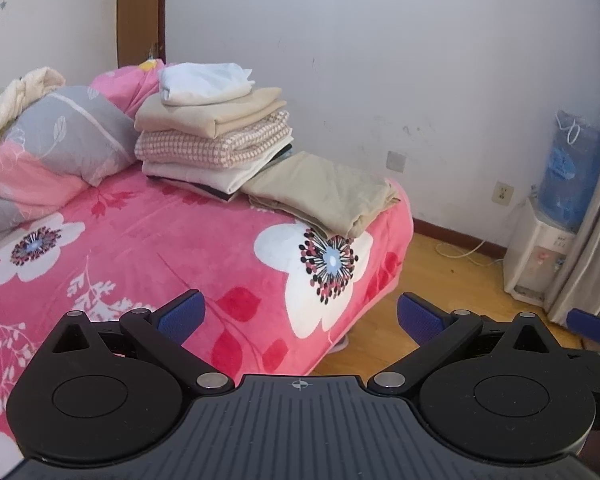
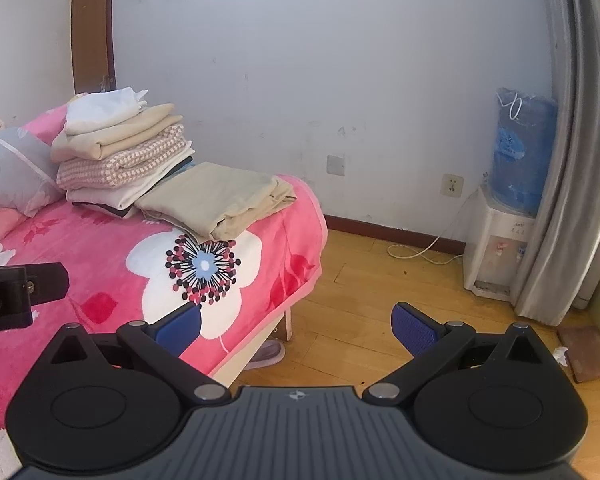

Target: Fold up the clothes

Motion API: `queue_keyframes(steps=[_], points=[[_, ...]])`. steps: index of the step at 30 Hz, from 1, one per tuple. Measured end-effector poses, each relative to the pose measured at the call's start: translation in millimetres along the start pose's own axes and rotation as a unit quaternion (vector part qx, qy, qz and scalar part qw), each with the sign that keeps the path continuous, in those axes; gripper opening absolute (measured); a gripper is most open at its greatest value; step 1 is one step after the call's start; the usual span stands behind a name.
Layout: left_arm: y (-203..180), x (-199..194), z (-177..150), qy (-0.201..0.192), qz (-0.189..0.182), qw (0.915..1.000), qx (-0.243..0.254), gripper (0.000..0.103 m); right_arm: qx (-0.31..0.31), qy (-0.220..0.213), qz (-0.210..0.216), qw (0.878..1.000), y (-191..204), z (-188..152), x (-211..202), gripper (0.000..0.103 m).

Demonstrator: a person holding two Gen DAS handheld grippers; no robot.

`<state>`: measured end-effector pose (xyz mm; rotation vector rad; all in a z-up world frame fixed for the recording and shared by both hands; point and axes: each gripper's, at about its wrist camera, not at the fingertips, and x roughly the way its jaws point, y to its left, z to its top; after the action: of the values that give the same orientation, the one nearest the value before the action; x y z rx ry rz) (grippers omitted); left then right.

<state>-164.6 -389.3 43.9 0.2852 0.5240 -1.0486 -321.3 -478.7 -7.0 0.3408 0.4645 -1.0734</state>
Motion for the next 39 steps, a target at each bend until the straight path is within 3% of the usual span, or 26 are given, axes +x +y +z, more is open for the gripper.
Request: queue_keyframes(steps=[39], points=[[6.7, 5.2, -1.8, 0.004, 0.013, 0.9999, -0.010, 0.103, -0.008, 0.009, -0.005, 1.000, 5.7, 4.4, 3.2, 0.103]])
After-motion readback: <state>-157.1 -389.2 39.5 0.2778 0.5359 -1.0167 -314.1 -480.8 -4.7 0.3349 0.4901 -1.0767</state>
